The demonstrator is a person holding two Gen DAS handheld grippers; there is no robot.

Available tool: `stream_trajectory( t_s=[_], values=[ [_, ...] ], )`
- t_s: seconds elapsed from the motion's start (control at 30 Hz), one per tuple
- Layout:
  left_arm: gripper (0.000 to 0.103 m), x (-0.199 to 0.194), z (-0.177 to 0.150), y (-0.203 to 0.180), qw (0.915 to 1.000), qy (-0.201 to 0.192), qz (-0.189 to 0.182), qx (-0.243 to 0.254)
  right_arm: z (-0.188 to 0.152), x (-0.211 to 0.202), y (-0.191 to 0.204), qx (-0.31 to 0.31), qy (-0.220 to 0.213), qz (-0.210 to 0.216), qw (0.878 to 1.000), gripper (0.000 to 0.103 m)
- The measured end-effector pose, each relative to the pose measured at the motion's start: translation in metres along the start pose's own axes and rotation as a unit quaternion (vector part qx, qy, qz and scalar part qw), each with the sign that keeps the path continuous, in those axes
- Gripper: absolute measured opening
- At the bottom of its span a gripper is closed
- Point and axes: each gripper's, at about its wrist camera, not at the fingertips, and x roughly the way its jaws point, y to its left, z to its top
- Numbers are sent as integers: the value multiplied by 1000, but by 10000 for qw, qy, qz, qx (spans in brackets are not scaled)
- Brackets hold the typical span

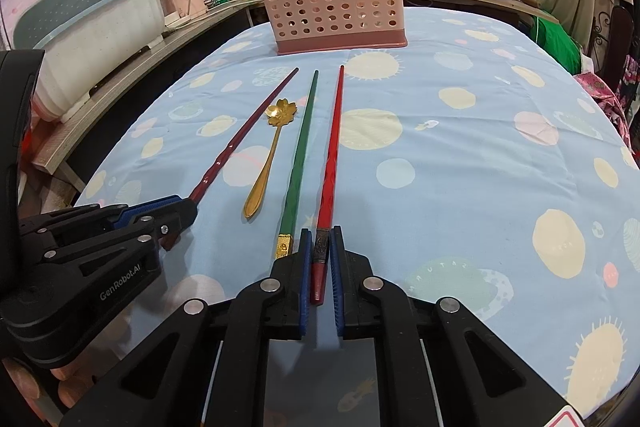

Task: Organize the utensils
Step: 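Grasp a dark-red chopstick with the left tool while the right tool grasps a red chopstick, then lift both chopsticks and carry them over the pink holder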

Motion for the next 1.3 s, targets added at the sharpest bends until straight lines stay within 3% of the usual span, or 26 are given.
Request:
stream_trajectory(
  t_s=[0.33, 0.67, 1.3],
  values=[
    [7, -4, 3, 5, 9999, 39, -89, -103, 2, -3, -6, 99, -30, 12, 9999, 7],
    [7, -28, 17, 11, 9994, -189, -177, -222, 19, -28, -14, 260, -364, 90, 9990, 7],
    [7, -81, 102, 21, 9938, -1063, -103, -309, 101, -78, -43, 510, -1379, 251, 9888, 7]
  ],
)
